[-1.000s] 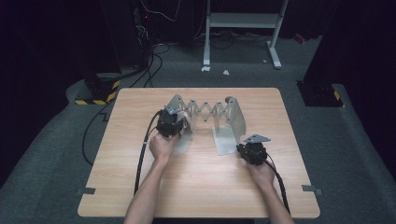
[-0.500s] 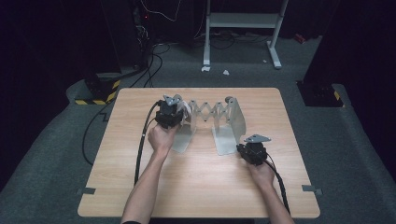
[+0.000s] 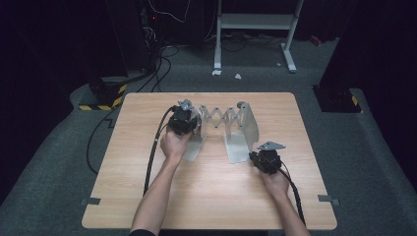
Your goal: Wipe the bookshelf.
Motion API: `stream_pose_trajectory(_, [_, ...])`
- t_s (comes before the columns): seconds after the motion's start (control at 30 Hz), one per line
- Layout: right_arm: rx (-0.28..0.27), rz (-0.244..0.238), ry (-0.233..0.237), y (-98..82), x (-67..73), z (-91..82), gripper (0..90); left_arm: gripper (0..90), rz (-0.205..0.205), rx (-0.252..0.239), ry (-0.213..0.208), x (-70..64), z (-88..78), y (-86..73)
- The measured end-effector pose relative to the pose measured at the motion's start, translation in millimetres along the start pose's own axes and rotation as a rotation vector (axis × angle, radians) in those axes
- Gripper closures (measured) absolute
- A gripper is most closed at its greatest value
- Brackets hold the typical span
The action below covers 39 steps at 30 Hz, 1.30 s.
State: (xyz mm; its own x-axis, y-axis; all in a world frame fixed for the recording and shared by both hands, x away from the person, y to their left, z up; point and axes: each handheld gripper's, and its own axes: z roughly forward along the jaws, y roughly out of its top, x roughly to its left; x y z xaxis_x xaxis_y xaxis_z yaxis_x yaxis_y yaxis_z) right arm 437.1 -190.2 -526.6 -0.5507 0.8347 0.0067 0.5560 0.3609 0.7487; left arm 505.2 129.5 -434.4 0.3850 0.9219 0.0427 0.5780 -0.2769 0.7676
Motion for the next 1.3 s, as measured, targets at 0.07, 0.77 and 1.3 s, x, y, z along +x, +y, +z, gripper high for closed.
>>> stream_pose_trajectory(0.07, [0.0, 0.001, 0.0, 0.0, 0.0, 0.0, 82.4, 73.4, 0.006, 0.004, -0.004, -1.0, 2.9, -1.7])
stream_pose_trajectory(0.77, [0.0, -0.002, -0.001, -0.1, 0.2, 0.0, 82.3, 73.3, 0.048, 0.111, -0.029, -8.6, 36.6, -26.9])
stream_pose_trajectory(1.3, [0.0, -0.002, 0.002, -0.1, 0.1, -0.1, 82.3, 73.1, 0.068, 0.168, -0.051, -11.4, 46.1, -42.4])
